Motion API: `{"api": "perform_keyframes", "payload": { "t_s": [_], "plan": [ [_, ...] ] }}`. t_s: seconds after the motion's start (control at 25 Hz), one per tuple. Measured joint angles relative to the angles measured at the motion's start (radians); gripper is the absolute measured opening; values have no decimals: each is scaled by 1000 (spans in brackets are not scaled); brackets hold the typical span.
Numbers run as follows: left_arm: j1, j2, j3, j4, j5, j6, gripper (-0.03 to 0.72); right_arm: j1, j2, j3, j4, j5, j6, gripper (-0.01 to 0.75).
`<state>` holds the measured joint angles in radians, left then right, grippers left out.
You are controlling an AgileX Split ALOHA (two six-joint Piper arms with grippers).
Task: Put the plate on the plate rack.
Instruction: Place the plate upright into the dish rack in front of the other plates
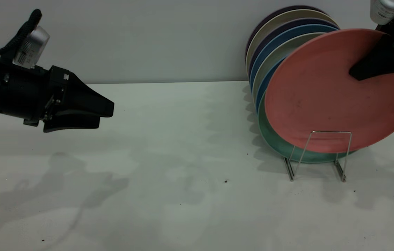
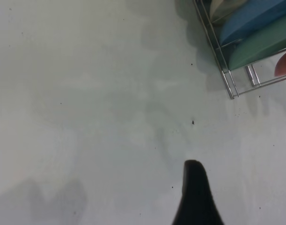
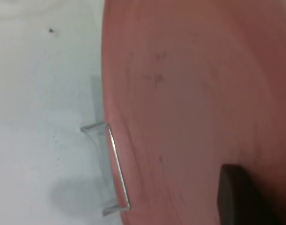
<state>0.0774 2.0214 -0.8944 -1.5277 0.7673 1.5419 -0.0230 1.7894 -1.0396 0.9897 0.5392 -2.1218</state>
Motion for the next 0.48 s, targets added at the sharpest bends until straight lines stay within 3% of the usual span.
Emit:
{"api": "perform_keyframes", "payload": {
  "t_s": [0.48],
  "plan": [
    [0,0,0,0,0,-2,541,0,6,0,68,18,0,137]
  ]
}}
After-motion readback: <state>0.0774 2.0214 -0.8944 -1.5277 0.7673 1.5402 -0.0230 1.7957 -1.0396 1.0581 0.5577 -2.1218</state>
